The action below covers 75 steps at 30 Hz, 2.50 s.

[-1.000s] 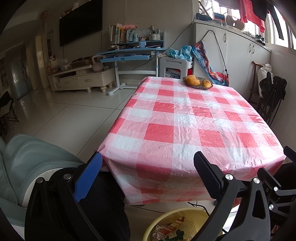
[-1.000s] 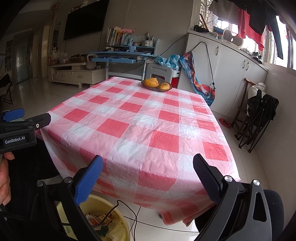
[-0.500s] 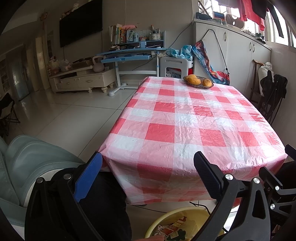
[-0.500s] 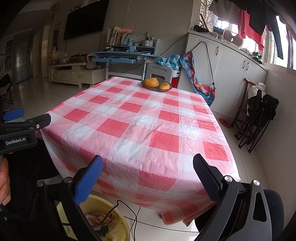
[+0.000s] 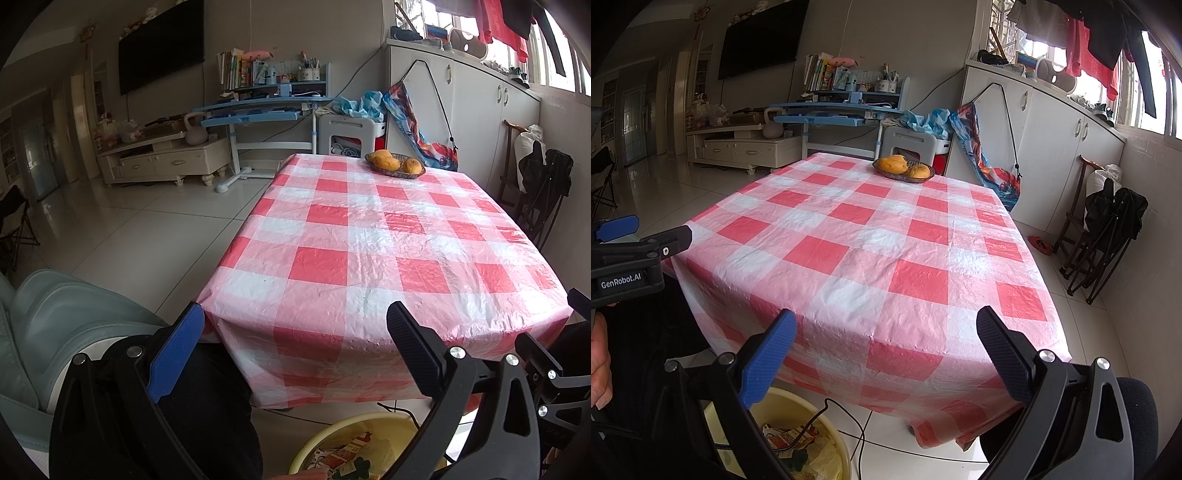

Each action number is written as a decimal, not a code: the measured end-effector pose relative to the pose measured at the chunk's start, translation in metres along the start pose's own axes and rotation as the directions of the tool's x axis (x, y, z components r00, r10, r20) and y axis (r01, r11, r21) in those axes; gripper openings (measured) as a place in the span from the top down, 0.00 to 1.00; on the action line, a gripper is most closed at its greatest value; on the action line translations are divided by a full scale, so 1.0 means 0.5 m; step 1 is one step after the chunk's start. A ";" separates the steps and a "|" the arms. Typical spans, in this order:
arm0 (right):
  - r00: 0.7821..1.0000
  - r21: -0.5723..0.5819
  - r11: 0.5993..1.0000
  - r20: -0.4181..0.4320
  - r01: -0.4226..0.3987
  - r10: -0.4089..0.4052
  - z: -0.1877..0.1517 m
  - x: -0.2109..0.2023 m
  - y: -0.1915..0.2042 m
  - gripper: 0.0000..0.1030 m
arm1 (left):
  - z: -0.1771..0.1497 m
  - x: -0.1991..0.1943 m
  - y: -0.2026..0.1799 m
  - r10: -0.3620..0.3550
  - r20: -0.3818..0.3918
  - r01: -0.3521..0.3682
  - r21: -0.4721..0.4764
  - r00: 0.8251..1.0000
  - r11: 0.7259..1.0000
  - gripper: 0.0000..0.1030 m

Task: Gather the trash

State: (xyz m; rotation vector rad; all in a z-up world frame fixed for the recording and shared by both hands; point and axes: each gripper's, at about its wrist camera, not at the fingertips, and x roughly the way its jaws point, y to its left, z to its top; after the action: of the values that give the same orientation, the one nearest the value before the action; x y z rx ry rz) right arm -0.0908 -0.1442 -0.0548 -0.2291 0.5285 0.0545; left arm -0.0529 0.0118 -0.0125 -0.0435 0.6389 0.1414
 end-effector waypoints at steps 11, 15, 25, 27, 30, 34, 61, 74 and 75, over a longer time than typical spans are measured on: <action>1.000 0.008 1.000 0.010 0.002 -0.002 0.003 -0.005 -0.007 0.09 | 0.003 -0.021 0.040 -0.031 0.031 0.031 0.000 0.999 1.000 0.07; 1.000 0.018 1.000 0.022 0.008 -0.009 0.005 -0.010 -0.011 0.09 | 0.005 -0.031 0.047 -0.042 0.040 0.043 -0.002 0.998 0.999 0.07; 0.998 0.023 0.999 0.053 0.025 -0.026 0.008 -0.016 -0.015 0.09 | 0.008 -0.041 0.046 -0.057 0.064 0.056 0.004 0.996 0.998 0.07; 0.998 0.021 0.999 0.056 0.027 -0.028 0.008 -0.016 -0.015 0.09 | 0.008 -0.043 0.045 -0.057 0.067 0.057 0.005 0.996 0.998 0.07; 0.998 0.022 0.999 0.056 0.027 -0.028 0.009 -0.017 -0.015 0.09 | 0.010 -0.044 0.041 -0.057 0.071 0.057 0.007 0.996 0.998 0.07; 0.998 0.024 0.999 0.059 0.030 -0.032 0.010 -0.019 -0.016 0.09 | 0.012 -0.044 0.023 -0.056 0.078 0.055 0.014 0.995 0.998 0.07; 0.998 0.022 0.999 0.064 0.027 -0.029 0.010 -0.021 -0.015 0.09 | 0.023 -0.067 0.005 -0.086 0.101 0.082 0.042 0.991 0.996 0.07; 0.996 0.045 0.999 0.083 0.010 -0.014 0.043 -0.029 -0.027 0.07 | 0.089 -0.090 -0.013 -0.055 0.048 0.053 0.051 0.997 0.997 0.07; 0.997 0.049 0.999 0.071 0.006 -0.009 0.042 -0.022 -0.029 0.07 | 0.093 -0.088 -0.018 -0.052 0.040 0.050 0.059 0.998 0.997 0.07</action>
State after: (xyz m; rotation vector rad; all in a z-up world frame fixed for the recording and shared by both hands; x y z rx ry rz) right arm -0.0883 -0.1532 -0.0290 -0.1805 0.4572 0.0421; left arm -0.0590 0.0017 0.0512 -0.0009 0.5993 0.0740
